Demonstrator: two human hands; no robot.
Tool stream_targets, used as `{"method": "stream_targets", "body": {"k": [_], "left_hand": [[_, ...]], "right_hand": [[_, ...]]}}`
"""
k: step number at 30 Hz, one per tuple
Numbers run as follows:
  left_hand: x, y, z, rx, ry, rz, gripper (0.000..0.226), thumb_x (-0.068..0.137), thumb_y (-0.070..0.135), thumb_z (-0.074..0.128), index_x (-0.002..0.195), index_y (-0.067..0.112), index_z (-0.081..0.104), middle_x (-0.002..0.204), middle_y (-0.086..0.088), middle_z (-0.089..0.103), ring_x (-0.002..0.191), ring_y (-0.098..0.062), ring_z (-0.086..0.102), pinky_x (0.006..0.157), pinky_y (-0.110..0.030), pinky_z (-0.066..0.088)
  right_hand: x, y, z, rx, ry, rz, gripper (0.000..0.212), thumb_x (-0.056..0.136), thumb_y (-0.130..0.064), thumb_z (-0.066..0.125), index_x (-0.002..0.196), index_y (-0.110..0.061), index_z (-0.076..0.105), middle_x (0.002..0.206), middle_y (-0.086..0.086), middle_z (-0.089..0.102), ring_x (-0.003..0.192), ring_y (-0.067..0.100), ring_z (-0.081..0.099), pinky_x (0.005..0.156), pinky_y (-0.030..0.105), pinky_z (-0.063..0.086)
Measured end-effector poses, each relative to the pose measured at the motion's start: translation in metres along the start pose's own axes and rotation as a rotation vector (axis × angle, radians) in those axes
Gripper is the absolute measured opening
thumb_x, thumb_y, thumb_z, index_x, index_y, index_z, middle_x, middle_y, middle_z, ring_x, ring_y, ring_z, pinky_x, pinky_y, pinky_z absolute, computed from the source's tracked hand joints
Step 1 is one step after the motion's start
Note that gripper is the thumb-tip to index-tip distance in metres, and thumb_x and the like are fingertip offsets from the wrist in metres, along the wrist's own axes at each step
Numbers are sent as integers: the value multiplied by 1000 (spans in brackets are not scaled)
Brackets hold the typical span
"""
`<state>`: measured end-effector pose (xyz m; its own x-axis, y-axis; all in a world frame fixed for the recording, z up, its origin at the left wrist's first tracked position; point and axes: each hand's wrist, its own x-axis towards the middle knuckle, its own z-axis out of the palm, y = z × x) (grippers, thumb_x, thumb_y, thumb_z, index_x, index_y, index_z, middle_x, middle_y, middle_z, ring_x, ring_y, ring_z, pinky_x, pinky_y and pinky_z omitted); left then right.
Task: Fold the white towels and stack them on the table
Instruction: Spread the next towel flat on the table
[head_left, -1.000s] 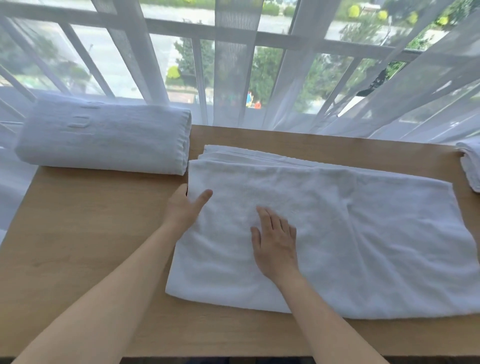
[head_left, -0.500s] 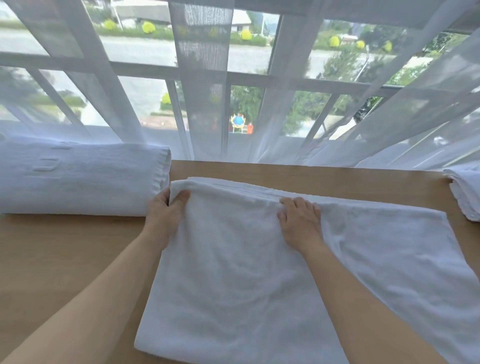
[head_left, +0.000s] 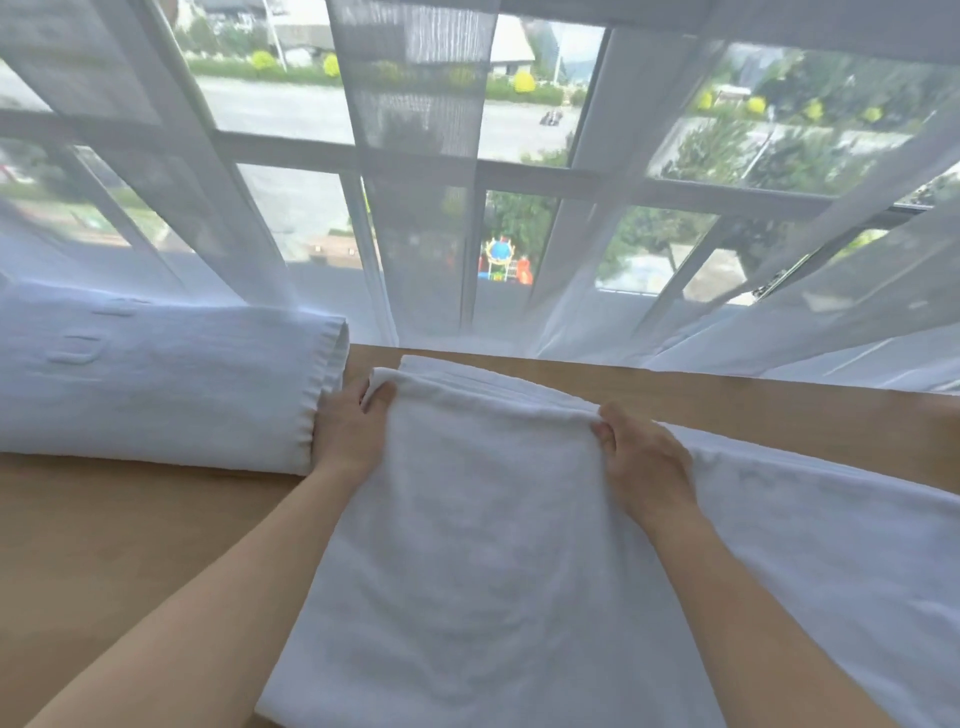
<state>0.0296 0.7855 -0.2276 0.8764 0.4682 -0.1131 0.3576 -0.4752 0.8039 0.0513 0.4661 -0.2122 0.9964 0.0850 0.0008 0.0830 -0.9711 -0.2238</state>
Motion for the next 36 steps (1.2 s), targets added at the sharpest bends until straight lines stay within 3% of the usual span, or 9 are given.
{"method": "stream_targets", "body": {"k": [3,7,11,15,18,22,26,30,36], "left_hand": [[-5,0,-10,-30,-42,-109,23,94,49,62,88,27,58,84,10,61,79,-13,56,71,-20,40],[-48,-21,-34,8,-246,-203,51,91,65,54,98,16,66,92,10,68,91,-18,63,82,-37,47],[-109,-52,-83,-64,-385,-265,63,73,87,48,72,25,62,72,6,64,68,-13,60,65,-29,42],[-149,-67,-111,-184,-563,-304,47,73,79,64,100,41,71,100,6,78,89,-13,75,72,-24,56],[-163,-72,-106,-219,-515,-281,20,89,55,65,107,46,68,108,9,76,97,-10,74,81,-34,56],[-168,-74,-98,-240,-400,-299,21,90,52,62,105,39,70,102,5,77,91,-14,74,83,-44,58],[-171,-78,-95,-235,-376,-273,24,89,55,62,105,39,71,99,7,76,88,-10,73,76,-34,57],[-175,-81,-95,-244,-367,-244,29,88,59,61,103,36,71,95,7,76,84,-9,72,71,-28,57],[-183,-90,-105,-194,-377,-157,27,85,63,62,87,37,72,73,14,70,62,0,62,56,-12,41]], "right_hand": [[5,5,5,4,34,17,19,102,-37,42,99,-23,56,90,2,67,84,31,61,64,34,33],[7,7,13,27,20,40,16,101,-31,44,96,-22,57,92,1,65,88,30,58,68,34,34],[8,4,20,-14,13,32,16,103,-26,43,105,-21,58,99,2,64,96,31,57,77,38,37],[11,-6,19,-113,-56,89,19,102,-22,37,111,-21,54,107,4,61,104,30,53,79,38,27],[4,-45,17,-73,10,75,26,95,-16,43,116,-14,57,109,12,59,108,34,51,88,43,27],[2,-119,28,72,-104,-227,31,98,-39,49,121,-18,55,111,6,56,107,33,50,91,42,29],[25,-167,38,204,-201,-247,44,99,-52,46,131,-22,50,121,2,56,118,26,47,98,40,28],[40,-181,44,115,-284,-277,29,104,-40,38,118,-18,52,116,6,58,114,30,51,92,42,30],[53,-179,41,219,-170,-284,21,104,-31,43,112,-18,58,111,7,58,109,32,52,93,43,36]]}}
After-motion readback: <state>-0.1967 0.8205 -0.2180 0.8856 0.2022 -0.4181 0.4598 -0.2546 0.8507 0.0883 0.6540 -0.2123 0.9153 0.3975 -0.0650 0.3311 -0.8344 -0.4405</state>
